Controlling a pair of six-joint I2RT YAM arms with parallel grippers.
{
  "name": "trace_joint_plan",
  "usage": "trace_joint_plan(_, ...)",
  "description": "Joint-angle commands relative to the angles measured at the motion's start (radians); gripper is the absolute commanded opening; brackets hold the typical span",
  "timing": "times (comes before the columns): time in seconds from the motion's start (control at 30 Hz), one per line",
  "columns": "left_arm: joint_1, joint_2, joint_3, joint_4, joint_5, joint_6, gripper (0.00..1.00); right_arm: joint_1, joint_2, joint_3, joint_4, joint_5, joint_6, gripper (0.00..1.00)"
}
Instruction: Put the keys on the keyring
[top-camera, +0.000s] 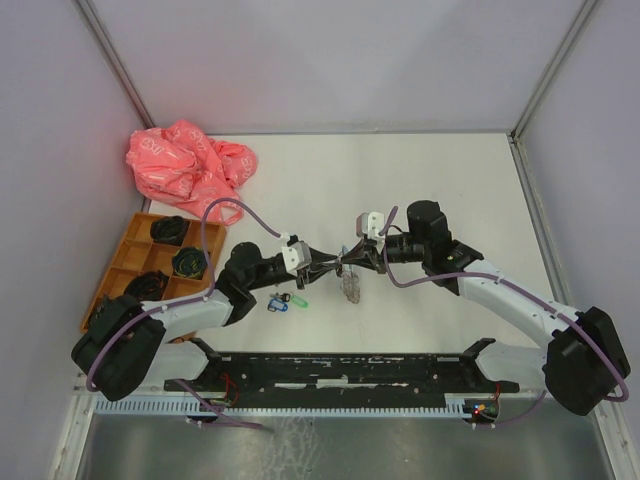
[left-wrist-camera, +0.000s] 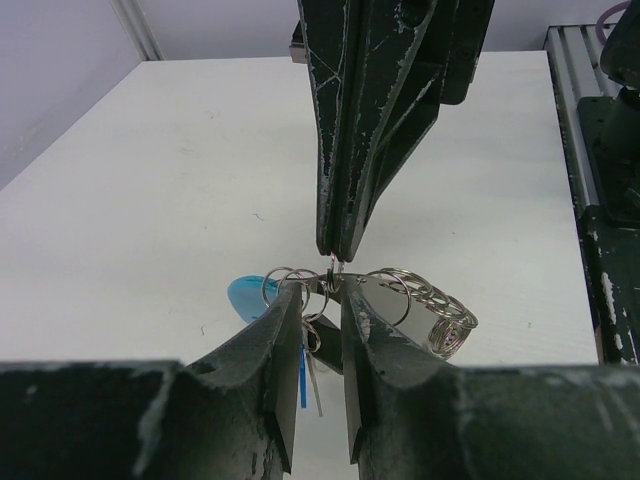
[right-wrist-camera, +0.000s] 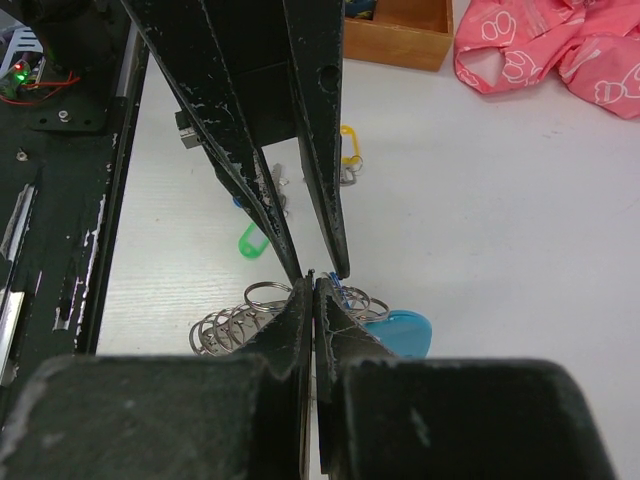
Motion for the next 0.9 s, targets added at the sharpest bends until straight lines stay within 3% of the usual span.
trace_joint_plan(0.0,0.002,0.006,0.046,0.008,0.04,0.028,0.29,0.0,-0.023,0.044,0.023,-0.052,-0.015,0.01)
trace_joint_plan(0.23,0.003,0.015,0.063,0.001,0.063,0.025,0.25,0.0,-0.018,0.046,0.023,-0.063,-0.015,0.01)
trace_joint_plan(0.47,0.002,0.005,0.076,-0.076,0.066,0.056,0.03,-0.002,-0.027,0.044,0.013,-0.055,-0.016,0.02)
trace_joint_plan(0.67,0.002,-0.065,0.111,-0.264,0.033,0.153,0.03,-0.001,-0.105,0.026,-0.043,0.077,-0.019,0.3)
trace_joint_plan(0.87,0.001,-0.115,0.133,-0.384,-0.019,0.224,0.03,-0.001,-0.158,-0.003,-0.074,0.09,-0.114,0.4)
